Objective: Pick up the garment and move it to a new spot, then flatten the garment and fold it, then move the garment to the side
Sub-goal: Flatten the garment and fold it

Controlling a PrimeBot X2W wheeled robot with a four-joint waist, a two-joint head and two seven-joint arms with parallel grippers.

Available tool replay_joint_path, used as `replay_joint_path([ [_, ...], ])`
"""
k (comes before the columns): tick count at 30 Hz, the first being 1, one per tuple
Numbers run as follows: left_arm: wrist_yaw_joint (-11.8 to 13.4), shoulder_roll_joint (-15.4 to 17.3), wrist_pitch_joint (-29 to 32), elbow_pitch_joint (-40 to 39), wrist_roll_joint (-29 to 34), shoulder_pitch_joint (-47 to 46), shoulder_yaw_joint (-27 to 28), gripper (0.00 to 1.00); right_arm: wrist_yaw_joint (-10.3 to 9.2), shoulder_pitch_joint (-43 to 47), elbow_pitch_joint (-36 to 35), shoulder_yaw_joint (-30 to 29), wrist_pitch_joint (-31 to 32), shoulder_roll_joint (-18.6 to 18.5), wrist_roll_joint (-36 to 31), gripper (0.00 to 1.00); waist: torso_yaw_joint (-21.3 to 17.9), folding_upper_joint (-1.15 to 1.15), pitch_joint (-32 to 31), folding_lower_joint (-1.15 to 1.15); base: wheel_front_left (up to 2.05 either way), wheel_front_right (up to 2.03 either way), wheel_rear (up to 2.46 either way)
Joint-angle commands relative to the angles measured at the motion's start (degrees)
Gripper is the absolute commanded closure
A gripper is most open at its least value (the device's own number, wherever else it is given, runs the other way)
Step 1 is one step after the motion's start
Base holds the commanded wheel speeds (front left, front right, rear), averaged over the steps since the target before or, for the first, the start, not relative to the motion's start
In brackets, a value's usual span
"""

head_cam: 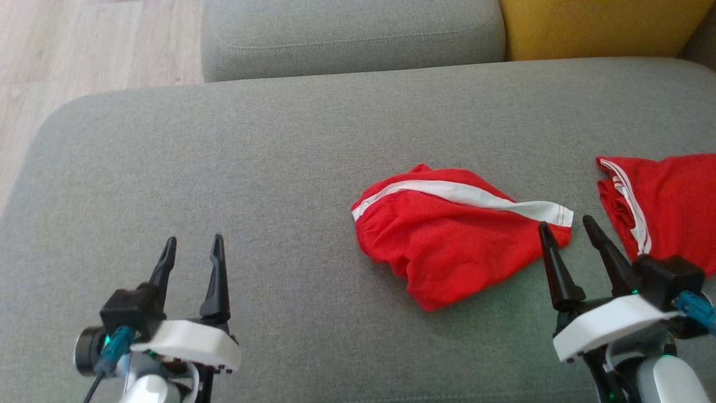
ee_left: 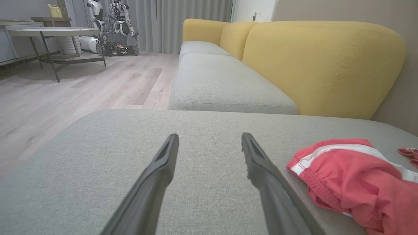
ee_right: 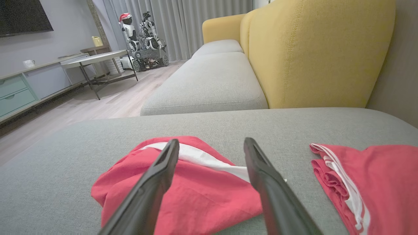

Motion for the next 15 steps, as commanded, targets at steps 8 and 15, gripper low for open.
replay_joint_path([
  [8,1.49,2.14,1.10,-4.37,0.40,-1.03,2.22,0.00,-0.05,-1.16,-2.81,1.19,0.68,-0.78,-0.40,0.00,0.17,0.00,-0.02,0.00,0.00,0.00,0.00],
  [15,1.66,2.15,1.36,-4.70,0.17,-0.92,2.03,0.00,-0.05,-1.20,-2.87,1.22,0.81,-0.79,-0.37,0.00,0.02,0.00,0.03,0.00,0.00,0.00,0.00],
])
